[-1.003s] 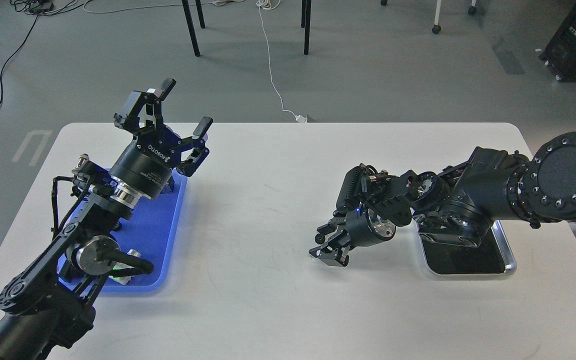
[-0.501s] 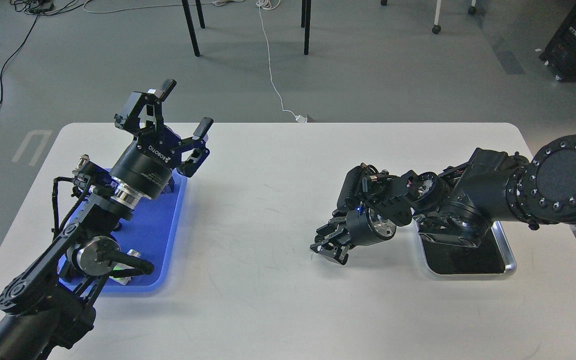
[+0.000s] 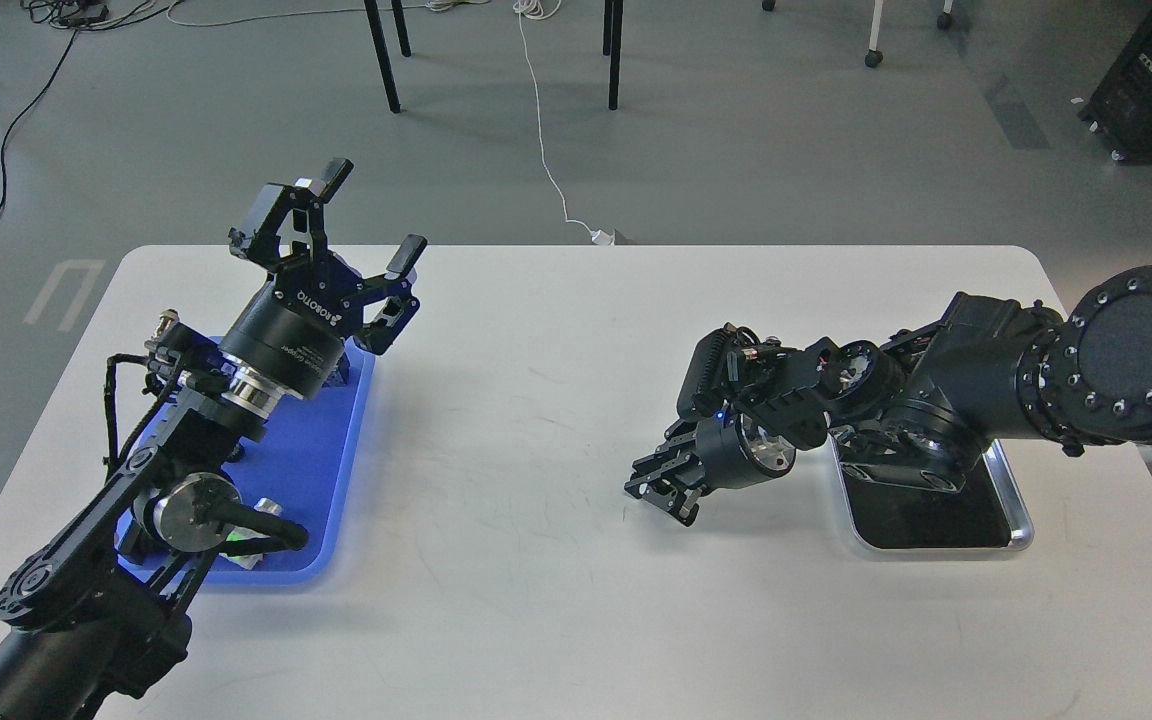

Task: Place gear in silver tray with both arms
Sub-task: 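Lift the gear with the right gripper and carry it over the silver tray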

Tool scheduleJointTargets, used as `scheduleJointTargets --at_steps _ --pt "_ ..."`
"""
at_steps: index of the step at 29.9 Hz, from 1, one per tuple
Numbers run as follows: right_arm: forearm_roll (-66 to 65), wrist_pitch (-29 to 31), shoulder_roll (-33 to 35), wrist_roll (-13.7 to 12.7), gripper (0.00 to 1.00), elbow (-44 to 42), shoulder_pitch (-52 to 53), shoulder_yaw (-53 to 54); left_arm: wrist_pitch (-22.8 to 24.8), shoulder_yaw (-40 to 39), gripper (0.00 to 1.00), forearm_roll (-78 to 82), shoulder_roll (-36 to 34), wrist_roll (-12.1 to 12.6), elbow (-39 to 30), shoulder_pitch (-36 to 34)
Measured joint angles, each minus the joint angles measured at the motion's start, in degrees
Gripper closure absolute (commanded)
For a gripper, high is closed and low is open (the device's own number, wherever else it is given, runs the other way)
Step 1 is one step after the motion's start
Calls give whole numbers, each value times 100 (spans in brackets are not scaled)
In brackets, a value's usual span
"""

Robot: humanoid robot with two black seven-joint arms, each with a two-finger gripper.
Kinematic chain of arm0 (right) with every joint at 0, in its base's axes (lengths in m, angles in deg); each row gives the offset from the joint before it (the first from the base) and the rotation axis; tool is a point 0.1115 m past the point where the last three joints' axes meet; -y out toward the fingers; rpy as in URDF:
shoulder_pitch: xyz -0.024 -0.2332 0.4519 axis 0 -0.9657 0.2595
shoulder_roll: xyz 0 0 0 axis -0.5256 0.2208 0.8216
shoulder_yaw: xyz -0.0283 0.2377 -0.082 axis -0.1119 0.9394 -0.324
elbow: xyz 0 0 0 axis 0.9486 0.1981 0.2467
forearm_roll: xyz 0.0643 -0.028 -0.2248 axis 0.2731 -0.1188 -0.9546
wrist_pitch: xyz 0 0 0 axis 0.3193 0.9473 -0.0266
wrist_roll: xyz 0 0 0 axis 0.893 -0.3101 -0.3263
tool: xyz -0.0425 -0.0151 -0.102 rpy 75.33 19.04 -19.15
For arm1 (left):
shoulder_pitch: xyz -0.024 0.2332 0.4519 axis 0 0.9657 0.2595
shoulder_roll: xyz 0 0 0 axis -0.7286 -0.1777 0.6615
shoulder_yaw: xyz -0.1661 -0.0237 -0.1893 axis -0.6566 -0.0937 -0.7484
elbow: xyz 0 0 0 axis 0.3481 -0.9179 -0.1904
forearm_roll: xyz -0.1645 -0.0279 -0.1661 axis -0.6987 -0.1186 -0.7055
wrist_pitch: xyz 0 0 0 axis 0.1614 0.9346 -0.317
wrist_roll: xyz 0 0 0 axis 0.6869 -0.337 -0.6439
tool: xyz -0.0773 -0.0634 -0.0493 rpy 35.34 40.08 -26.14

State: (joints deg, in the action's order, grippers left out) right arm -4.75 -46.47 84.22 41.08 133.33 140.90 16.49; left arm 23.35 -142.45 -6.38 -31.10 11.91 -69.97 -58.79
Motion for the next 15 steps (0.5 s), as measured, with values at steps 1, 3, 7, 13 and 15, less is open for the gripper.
scheduleJointTargets --at_steps 1,3,7,13,15 --pt "0 -2 68 0 84 14 74 5 0 0 2 0 -2 0 -10 0" --pt "-1 -4 261 -2 84 64 259 13 0 0 2 0 -6 0 -20 9" --pt "-9 -5 675 0 84 245 590 41 -6 0 2 0 11 4 -25 17" --pt "-6 -9 1467 -1 84 652 940 86 -32 -3 2 1 121 14 -25 18" --pt "-6 -11 1747 -1 84 762 1019 93 -35 -4 2 8 182 17 -25 18"
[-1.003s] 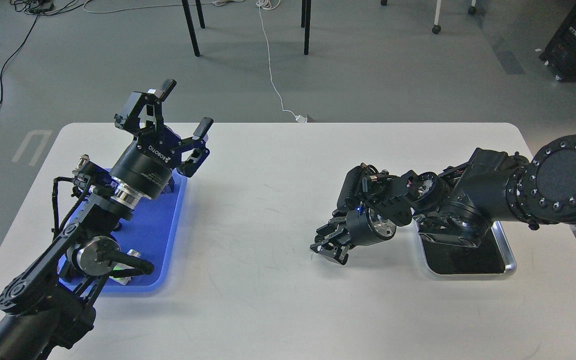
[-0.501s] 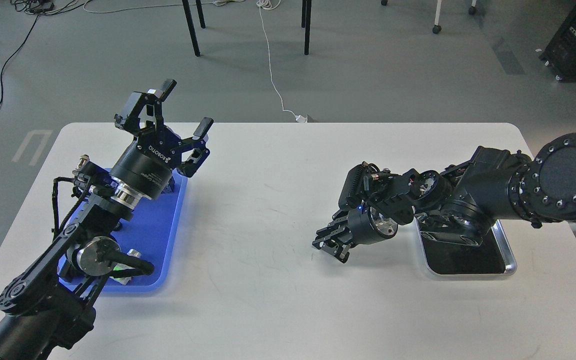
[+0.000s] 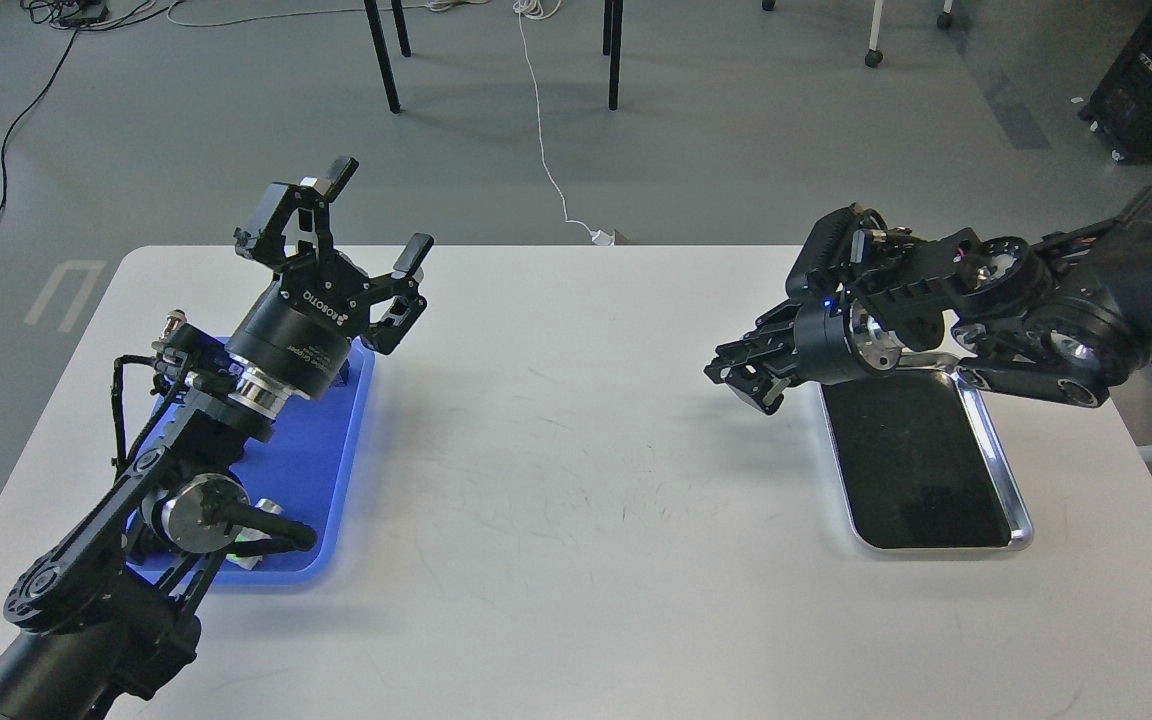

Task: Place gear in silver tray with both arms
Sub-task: 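Lift the gear with the right gripper and carry it over the silver tray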

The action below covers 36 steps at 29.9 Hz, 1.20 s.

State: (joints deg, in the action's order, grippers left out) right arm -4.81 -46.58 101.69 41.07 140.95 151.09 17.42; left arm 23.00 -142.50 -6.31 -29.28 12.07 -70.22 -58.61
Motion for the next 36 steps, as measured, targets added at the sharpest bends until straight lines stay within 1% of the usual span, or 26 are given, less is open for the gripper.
scheduleJointTargets --at_steps 9,16,25,36 --pt "-61 -1 1265 -1 84 479 159 14 6 3 2 10 69 1 1 0" --pt "-135 0 1929 -1 84 655 110 0 9 12 2 10 111 1 -14 0" --pt "-225 1 2326 -2 84 642 -136 -7 9 18 2 18 186 1 -23 0" --pt "-234 8 2526 -1 84 513 -480 -31 16 15 2 19 201 1 -44 0"
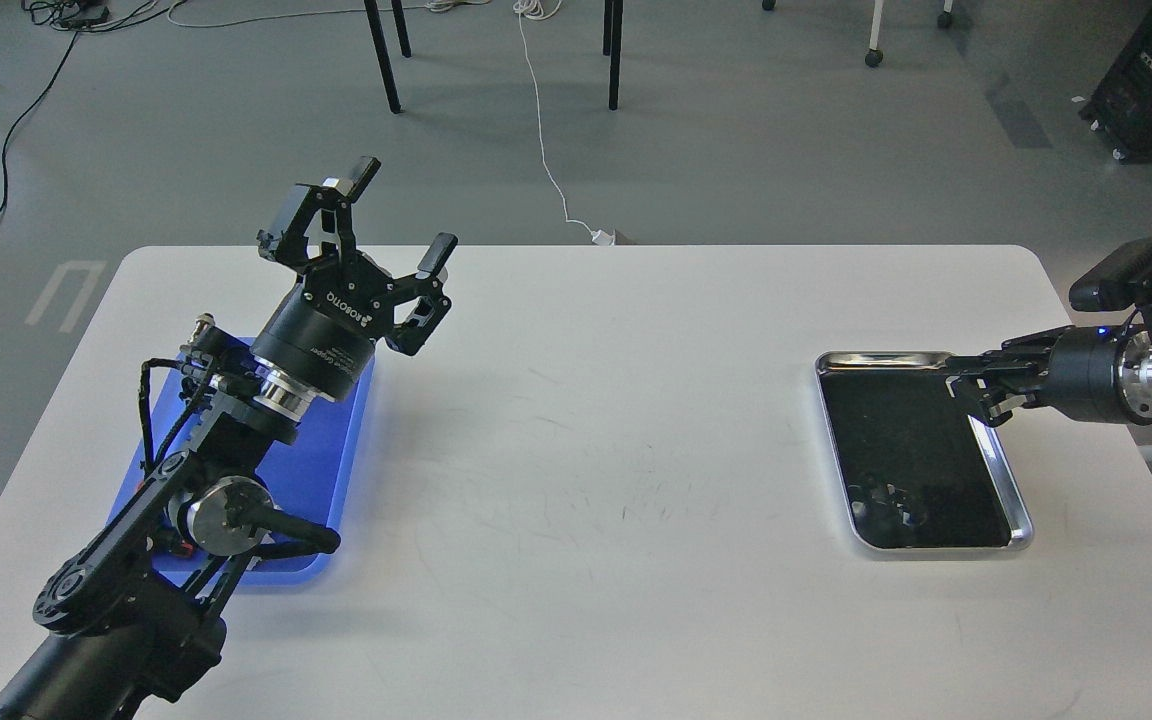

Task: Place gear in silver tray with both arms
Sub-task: 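Lift the gear with the right gripper and carry it over the silver tray, then lower the gear into the silver tray and open the right gripper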

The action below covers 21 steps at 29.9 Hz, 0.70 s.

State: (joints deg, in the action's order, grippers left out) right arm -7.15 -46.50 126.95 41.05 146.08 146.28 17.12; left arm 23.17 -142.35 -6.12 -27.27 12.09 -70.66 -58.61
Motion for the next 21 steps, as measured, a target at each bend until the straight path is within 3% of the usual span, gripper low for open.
scheduleJointTargets --at_steps 21 --pt "-319 -60 126 2 83 -517 -403 0 -7 65 2 16 85 17 -129 16"
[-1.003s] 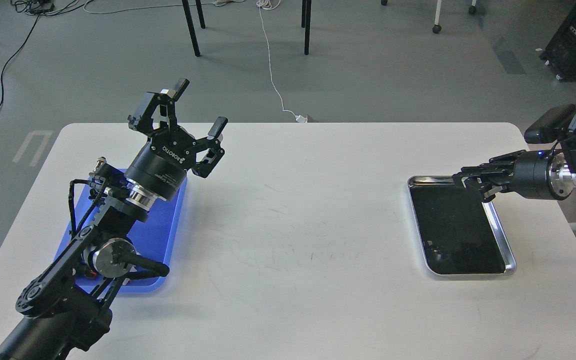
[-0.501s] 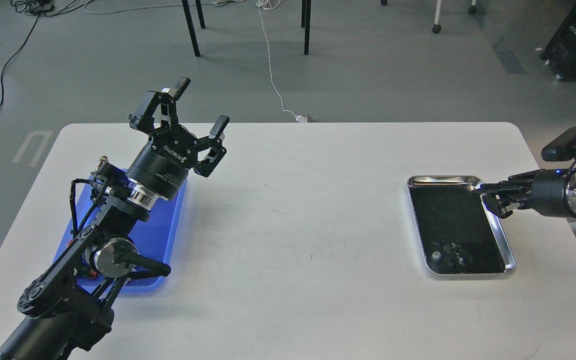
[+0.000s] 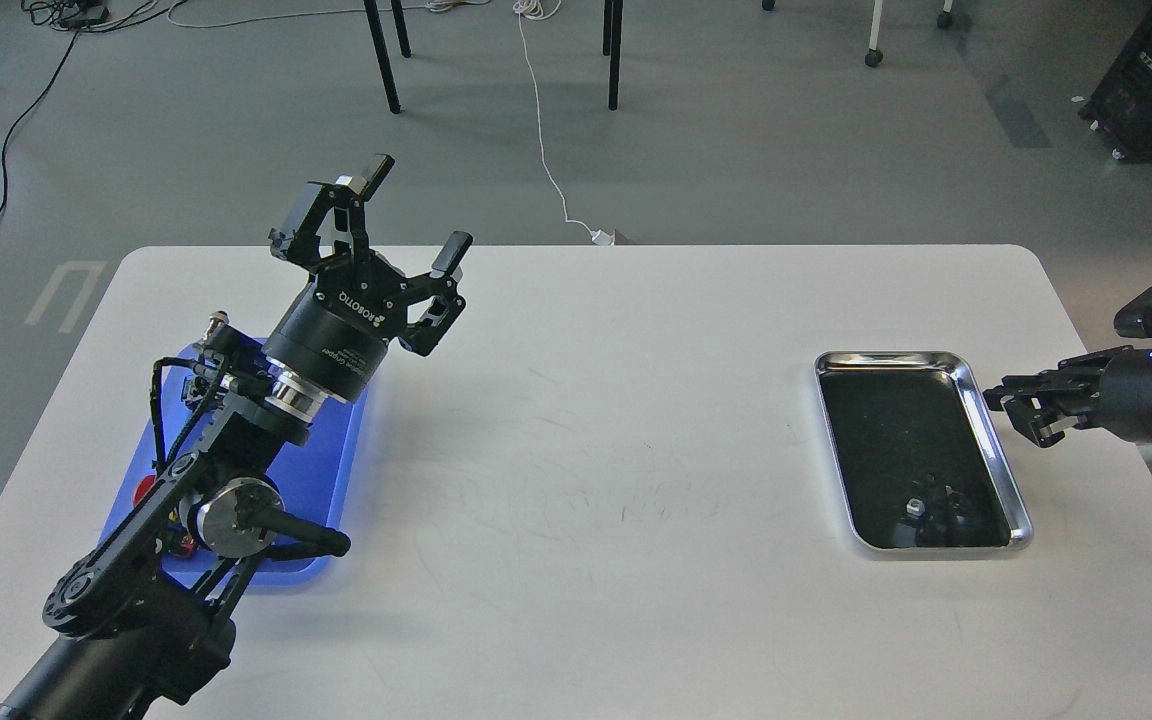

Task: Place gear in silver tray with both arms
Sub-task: 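Lower the gear into the silver tray and open the right gripper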

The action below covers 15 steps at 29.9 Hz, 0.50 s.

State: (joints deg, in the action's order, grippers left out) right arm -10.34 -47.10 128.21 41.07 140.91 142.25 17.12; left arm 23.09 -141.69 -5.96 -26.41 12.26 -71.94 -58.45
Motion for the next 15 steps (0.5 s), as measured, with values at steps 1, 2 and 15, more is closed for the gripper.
scheduleJointTargets --at_steps 1,2,15 --pt "-19 0 -25 0 83 -15 0 0 0 1 2 2 1 0 0 0" --pt "-29 -1 -65 -2 83 -37 0 0 -1 3 2 5 2 0 -1 1" --pt "-16 -26 -1089 -2 79 -866 -635 -9 -7 2 2 11 8 0 -1 37"
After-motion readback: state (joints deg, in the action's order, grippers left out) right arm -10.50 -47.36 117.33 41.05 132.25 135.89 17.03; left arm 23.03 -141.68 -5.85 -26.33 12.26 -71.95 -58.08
